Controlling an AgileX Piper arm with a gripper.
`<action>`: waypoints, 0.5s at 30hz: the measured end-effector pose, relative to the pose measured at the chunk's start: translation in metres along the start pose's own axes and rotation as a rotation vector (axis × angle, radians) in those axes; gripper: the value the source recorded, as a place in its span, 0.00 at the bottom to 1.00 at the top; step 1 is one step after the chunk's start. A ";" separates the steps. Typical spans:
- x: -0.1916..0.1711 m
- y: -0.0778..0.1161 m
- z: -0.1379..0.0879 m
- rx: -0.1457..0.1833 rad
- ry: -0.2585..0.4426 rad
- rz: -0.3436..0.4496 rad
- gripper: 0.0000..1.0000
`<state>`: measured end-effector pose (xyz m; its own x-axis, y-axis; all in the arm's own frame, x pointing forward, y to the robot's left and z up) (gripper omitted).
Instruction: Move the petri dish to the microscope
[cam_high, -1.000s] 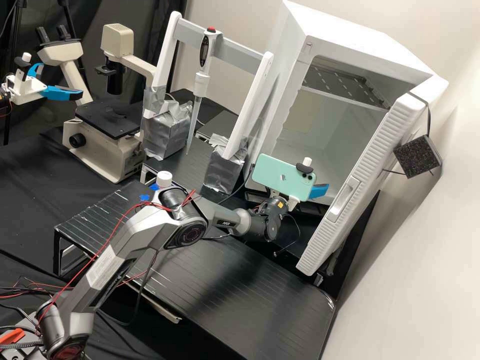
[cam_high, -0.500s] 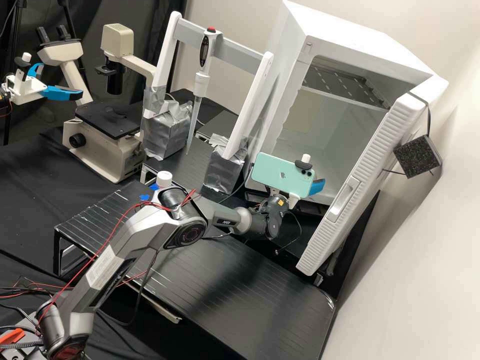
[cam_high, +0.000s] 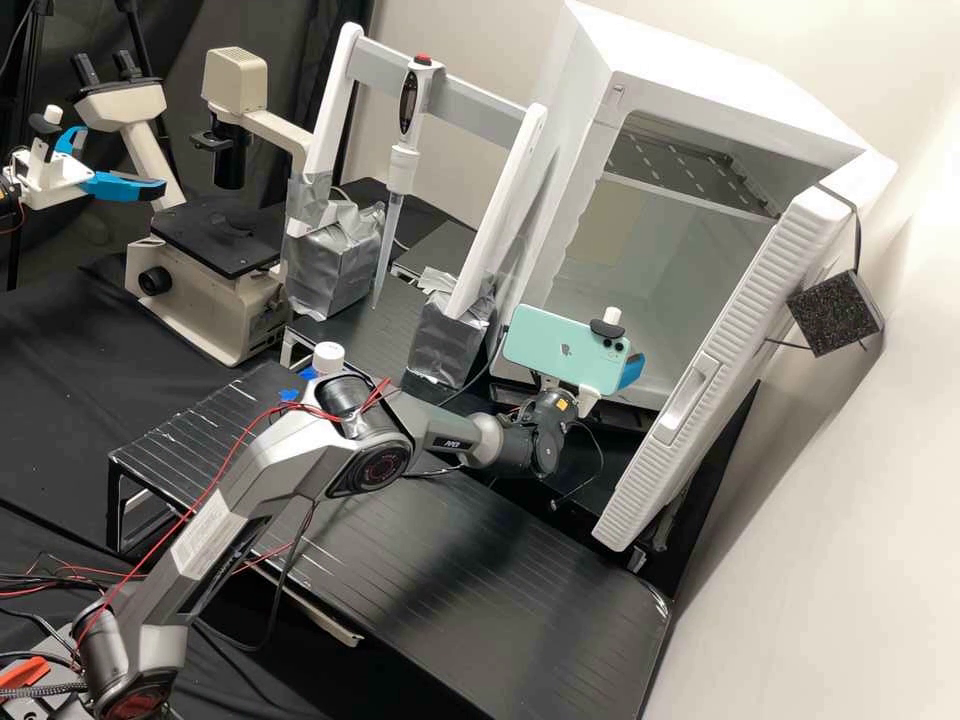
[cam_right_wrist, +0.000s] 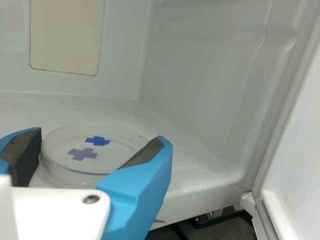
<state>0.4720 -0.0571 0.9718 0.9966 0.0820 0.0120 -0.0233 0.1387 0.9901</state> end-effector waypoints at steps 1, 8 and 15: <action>0.000 0.000 0.000 0.000 -0.001 0.000 0.00; 0.000 0.001 -0.001 -0.004 -0.012 -0.002 0.00; 0.000 0.003 -0.006 -0.009 -0.019 -0.004 0.00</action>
<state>0.4716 -0.0511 0.9736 0.9980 0.0622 0.0112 -0.0203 0.1474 0.9889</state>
